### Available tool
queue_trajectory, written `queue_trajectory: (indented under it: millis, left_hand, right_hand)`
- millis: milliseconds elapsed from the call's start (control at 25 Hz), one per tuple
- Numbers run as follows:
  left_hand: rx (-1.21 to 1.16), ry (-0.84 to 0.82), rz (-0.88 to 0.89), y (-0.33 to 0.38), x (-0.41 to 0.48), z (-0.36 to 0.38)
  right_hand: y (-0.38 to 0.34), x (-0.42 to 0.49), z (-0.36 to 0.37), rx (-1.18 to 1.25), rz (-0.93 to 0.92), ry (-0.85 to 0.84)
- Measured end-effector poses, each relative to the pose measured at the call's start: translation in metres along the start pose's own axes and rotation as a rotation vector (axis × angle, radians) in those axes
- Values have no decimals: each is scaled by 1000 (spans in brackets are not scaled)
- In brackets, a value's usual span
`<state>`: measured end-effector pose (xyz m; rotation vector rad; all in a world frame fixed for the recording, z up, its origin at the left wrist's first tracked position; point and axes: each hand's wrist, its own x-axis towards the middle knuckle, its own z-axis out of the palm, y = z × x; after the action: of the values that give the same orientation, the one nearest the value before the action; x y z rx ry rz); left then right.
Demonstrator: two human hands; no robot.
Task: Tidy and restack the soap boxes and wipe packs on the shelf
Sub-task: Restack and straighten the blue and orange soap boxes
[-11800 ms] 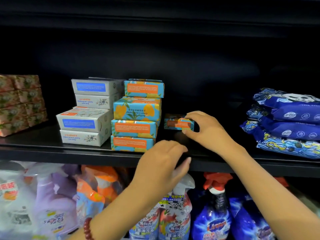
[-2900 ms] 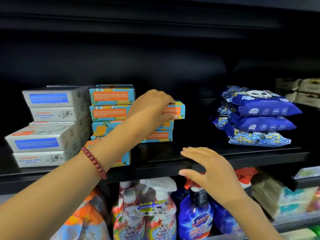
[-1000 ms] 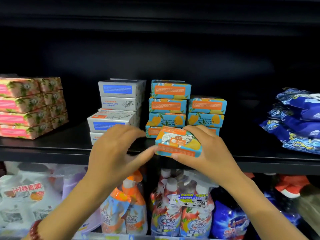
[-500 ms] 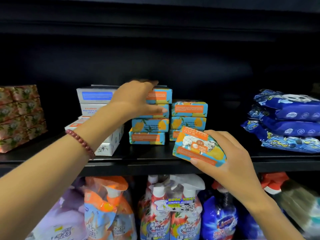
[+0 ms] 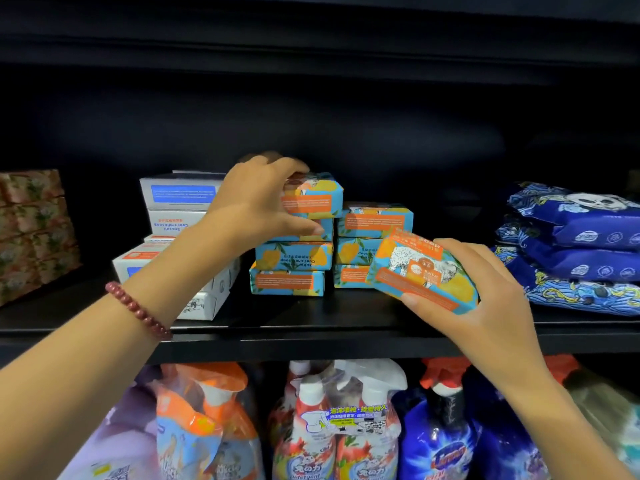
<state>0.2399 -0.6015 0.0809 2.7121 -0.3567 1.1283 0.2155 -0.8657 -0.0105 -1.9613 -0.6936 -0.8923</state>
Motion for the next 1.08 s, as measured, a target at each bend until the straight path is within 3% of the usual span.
queue_trajectory:
  millis: [200, 360, 560, 800, 1080]
  left_hand:
    - [-47, 134, 96, 6, -39, -3]
    - [-67, 175, 155, 13, -70, 5]
    - [-76, 162, 155, 19, -84, 13]
    - [-66, 162, 147, 20, -84, 18]
    - [-92, 108, 182, 29, -87, 26]
  right_hand:
    - [1, 58, -6, -104, -99, 39]
    - [3, 108, 6, -120, -69, -46]
    - [10, 129, 26, -176, 18, -195]
    - [10, 118, 31, -281, -125, -90]
    - [9, 121, 38, -328, -62, -150]
